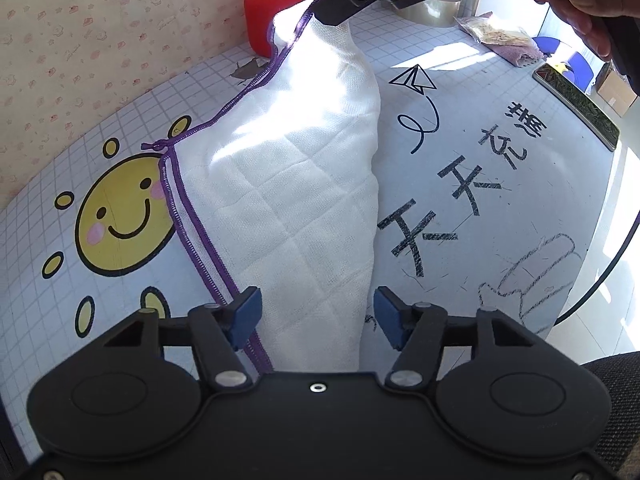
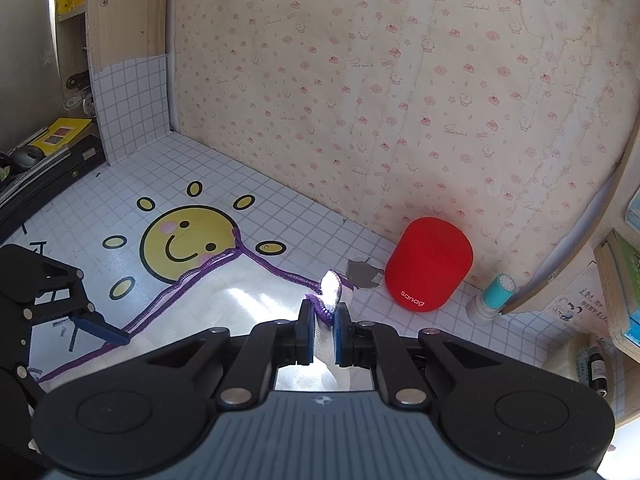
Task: Fold towel
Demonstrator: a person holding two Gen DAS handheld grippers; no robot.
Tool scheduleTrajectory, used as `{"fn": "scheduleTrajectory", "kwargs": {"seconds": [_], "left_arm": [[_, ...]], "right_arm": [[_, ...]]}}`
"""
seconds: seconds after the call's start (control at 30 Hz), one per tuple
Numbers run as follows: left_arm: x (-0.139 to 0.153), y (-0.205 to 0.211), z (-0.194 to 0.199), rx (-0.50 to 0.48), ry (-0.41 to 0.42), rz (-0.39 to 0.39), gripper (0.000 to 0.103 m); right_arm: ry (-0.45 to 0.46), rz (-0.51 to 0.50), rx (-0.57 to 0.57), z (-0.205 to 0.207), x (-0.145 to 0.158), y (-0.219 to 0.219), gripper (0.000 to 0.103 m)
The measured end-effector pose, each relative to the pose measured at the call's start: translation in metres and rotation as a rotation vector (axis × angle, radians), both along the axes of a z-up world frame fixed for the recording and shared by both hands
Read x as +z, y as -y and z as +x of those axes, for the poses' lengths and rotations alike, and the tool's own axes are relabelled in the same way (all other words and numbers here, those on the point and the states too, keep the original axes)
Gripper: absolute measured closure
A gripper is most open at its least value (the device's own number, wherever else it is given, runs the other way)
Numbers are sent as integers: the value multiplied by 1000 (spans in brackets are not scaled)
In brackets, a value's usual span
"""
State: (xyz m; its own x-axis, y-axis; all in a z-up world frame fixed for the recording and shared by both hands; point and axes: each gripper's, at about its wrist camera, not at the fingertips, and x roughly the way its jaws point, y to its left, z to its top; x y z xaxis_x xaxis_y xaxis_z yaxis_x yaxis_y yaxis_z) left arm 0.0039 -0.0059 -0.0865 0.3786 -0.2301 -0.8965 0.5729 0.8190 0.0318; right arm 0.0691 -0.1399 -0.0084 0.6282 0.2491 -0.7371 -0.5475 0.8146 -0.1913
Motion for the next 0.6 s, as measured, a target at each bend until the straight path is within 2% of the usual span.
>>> {"fn": "scheduleTrajectory", "kwargs": {"seconds": [0.1,0.17,0.33,0.6], "left_arm": [[3,-6,-6,21,20,1,58],[5,-8,-10,26,35,7,102],[11,-16,-16,21,41,-40,102],[9,-22,-26,18,35,-27,101]], "right_arm": [[1,-10,6,-3,0,-5,95],[0,-12,7,-4,0,-7,95],[-1,-14,6,-8,0,-12,95],[0,-17,9,-14,1,-19,95]]}}
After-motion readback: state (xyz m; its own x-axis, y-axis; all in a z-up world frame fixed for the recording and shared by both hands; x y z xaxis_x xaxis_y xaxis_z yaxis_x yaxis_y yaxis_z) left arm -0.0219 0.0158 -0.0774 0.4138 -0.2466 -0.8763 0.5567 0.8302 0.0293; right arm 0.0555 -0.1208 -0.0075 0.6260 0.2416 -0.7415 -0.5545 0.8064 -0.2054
